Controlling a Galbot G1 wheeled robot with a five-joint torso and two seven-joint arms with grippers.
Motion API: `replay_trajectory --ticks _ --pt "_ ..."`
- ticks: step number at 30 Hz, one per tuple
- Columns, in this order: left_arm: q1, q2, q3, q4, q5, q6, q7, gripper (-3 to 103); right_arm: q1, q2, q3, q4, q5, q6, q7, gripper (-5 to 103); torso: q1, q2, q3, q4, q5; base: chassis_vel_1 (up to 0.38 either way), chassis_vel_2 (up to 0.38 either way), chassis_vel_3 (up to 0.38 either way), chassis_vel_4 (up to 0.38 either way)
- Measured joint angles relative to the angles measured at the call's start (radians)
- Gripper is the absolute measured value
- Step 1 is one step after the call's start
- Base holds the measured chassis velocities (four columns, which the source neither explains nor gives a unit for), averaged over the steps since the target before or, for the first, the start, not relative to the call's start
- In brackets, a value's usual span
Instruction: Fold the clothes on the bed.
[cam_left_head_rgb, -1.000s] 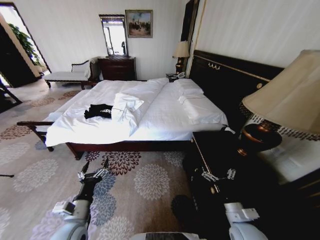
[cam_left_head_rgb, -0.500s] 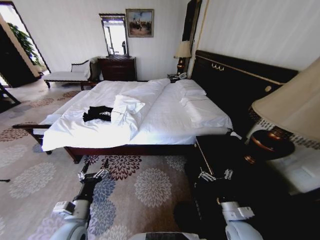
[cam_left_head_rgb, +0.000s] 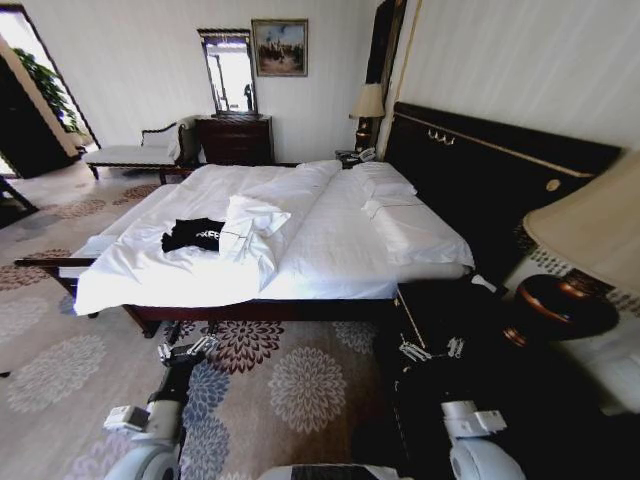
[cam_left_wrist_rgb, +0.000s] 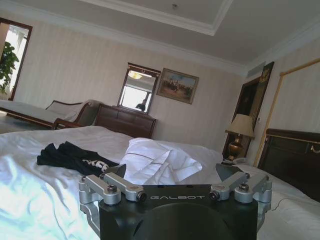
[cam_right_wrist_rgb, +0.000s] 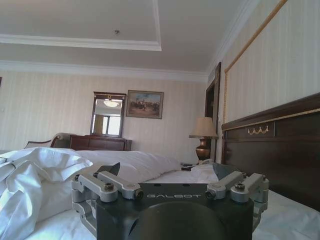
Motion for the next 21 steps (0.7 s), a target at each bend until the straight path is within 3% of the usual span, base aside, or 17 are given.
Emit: replay_trajectory --ticks 21 --pt "0.019 -0.007 -0.006 -0.05 0.019 -0.02 0.029 100 0.009 -0.003 0.019 0.001 0.024 -0.006 0.012 100 0.0 0.0 0.0 0.0 0.0001 -0.15 0.151 0.159 -0.152"
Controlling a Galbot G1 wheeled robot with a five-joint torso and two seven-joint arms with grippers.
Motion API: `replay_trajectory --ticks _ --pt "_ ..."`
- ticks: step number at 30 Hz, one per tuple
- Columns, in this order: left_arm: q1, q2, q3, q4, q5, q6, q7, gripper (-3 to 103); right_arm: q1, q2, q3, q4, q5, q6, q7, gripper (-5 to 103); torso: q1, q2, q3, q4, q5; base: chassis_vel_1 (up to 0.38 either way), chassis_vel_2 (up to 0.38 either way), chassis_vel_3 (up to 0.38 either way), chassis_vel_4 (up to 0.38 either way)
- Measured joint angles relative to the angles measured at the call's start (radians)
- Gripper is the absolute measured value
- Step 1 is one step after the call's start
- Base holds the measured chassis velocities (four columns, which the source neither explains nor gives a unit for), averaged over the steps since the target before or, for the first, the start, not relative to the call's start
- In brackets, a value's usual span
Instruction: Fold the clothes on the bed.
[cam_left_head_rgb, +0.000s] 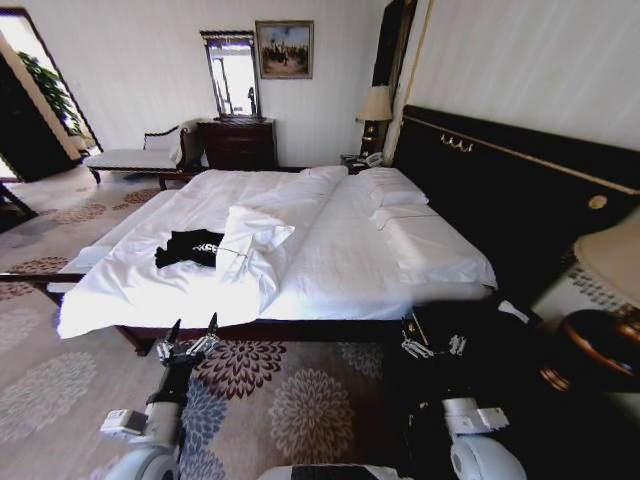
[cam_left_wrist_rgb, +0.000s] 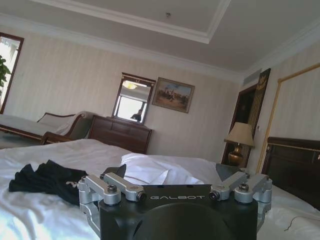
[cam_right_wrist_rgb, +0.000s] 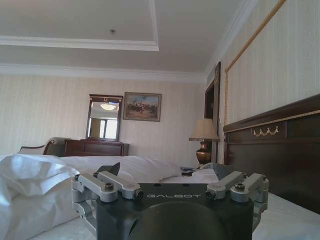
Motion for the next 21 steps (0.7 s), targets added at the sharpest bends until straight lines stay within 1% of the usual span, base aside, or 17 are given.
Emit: replay_trajectory --ticks 8,21 --pt "0.002 0.007 -0.013 -0.011 0.004 -0.006 0.005 100 0.004 0.004 0.005 0.001 0.005 -0.004 0.006 100 0.0 0.0 0.0 -0.0001 -0.0001 -0.16 0.147 0.131 -0.157" --pt "0.008 0.01 -0.014 -0.025 0.018 -0.012 0.008 100 0.0 0.012 0.01 0.005 -0.002 -0.004 0.006 100 0.0 0.0 0.0 0.0 0.0 -0.169 0.187 0.17 -0.17"
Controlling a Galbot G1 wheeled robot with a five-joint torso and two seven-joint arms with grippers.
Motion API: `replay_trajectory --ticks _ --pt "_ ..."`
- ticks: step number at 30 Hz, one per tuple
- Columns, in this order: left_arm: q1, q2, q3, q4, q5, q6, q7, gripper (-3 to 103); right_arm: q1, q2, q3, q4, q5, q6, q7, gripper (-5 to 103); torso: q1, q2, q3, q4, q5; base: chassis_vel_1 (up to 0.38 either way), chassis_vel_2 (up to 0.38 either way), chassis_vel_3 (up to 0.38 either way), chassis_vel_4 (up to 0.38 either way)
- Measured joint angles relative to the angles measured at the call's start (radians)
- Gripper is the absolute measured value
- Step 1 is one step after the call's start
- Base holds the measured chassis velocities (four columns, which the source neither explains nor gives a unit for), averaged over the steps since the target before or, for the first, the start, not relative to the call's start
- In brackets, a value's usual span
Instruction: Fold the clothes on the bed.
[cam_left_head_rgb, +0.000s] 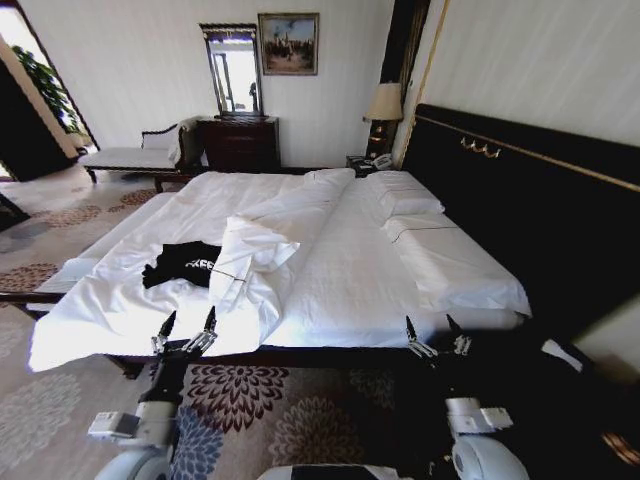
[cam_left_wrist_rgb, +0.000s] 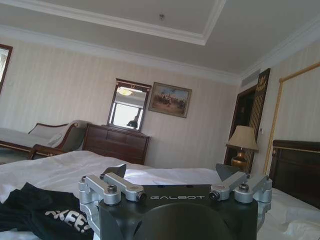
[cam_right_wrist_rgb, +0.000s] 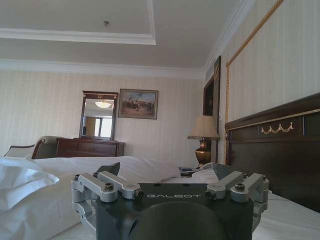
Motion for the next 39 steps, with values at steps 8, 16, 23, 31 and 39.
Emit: replay_trajectory --ticks 8,16,23,31,39 --pt "0.006 0.002 -0.005 0.005 0.004 -0.009 0.0 100 -0.001 0.002 -0.004 0.001 -0.007 0.001 0.01 100 0.0 0.0 0.0 0.0 -0.0001 -0.135 0.135 0.143 -0.13" --pt "0.005 0.01 -0.014 0.005 0.001 -0.009 -0.002 100 0.001 0.006 -0.013 0.006 -0.009 -0.005 0.039 100 0.0 0.0 0.0 0.0 0.0 -0.13 0.121 0.109 -0.117" --pt "0.002 0.016 -0.018 0.007 0.0 -0.006 -0.006 100 0.002 0.012 -0.016 0.004 -0.014 -0.003 0.036 100 0.0 0.0 0.0 0.0 -0.0001 -0.036 0.049 0.05 -0.052" --pt "-0.003 0.018 -0.025 0.01 0.0 -0.004 -0.006 100 0.003 0.013 -0.017 0.005 -0.014 -0.002 0.037 100 -0.001 0.0 0.0 0.0 0.0 0.005 0.034 0.005 -0.046" --pt "-0.002 0.015 -0.025 0.013 0.0 -0.005 -0.006 100 0.003 0.016 -0.017 0.005 -0.018 0.0 0.032 100 0.0 0.0 0.0 0.0 0.0 0.023 0.183 -0.024 -0.2"
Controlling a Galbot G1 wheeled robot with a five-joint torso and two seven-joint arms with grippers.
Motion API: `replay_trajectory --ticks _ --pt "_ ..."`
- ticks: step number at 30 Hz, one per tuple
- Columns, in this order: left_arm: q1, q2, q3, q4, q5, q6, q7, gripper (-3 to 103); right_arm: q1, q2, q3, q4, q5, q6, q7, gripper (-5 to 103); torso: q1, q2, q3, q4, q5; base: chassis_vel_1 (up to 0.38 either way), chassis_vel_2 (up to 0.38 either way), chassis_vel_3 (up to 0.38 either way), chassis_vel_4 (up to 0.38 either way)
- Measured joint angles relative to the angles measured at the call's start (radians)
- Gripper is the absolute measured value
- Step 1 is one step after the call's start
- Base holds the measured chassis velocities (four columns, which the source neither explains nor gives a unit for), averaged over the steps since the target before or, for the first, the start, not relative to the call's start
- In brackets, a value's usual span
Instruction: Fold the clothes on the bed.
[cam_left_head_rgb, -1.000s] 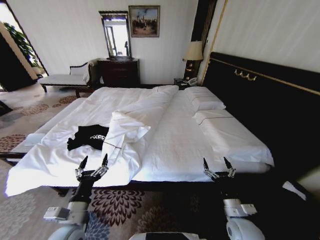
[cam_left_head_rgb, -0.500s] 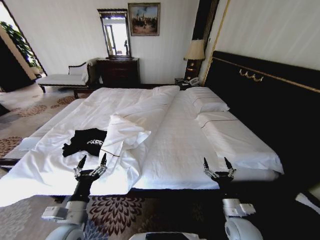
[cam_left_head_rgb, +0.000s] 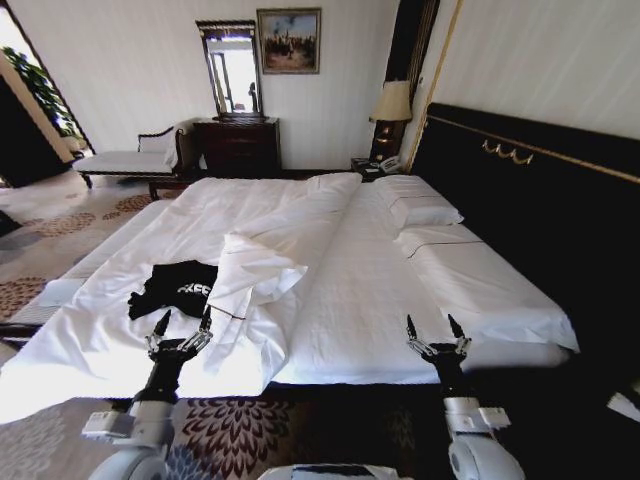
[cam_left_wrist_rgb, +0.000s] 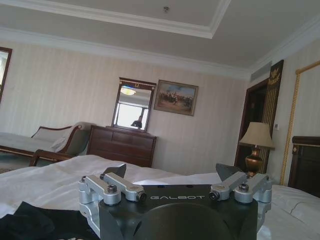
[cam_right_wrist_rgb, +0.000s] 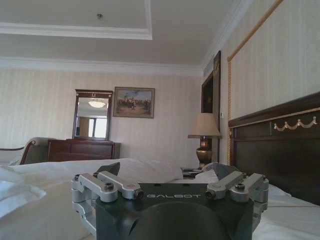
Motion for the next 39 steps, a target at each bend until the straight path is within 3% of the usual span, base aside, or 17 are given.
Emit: replay_trajectory --ticks 21,31,35,36,38,39 --pt "0.01 -0.014 0.012 0.012 0.019 -0.017 0.001 100 -0.002 0.005 -0.004 -0.002 0.001 0.016 -0.011 100 0.0 0.0 0.0 0.0 0.0 0.073 0.17 -0.069 -0.165" --pt "0.015 -0.017 -0.002 0.015 0.018 -0.025 0.001 100 0.031 -0.028 -0.043 -0.031 0.084 0.036 0.028 100 0.0 0.0 0.0 -0.0001 -0.0001 0.015 0.07 -0.023 -0.066" --pt "0.029 -0.024 -0.01 0.02 0.022 -0.039 0.002 100 0.066 -0.098 -0.141 -0.055 0.343 0.01 0.081 100 0.0 0.0 0.0 -0.0001 0.0004 0.0 0.0 0.0 0.0" --pt "0.029 -0.024 -0.01 0.02 0.022 -0.039 0.002 100 0.066 -0.098 -0.141 -0.055 0.343 0.01 0.081 100 0.0 0.0 0.0 -0.0001 0.0004 0.0 0.0 0.0 0.0" --pt "0.04 -0.029 -0.011 0.02 0.03 -0.046 0.002 100 0.081 -0.124 -0.181 -0.051 0.515 -0.027 0.084 100 0.0 0.0 0.0 -0.0001 0.0004 0.0 0.0 0.0 0.0" --pt "0.049 -0.034 -0.012 0.018 0.037 -0.053 0.004 100 0.102 -0.14 -0.206 -0.038 0.644 -0.062 0.091 100 0.0 0.0 0.0 0.0 -0.0001 0.0 0.0 0.0 0.0"
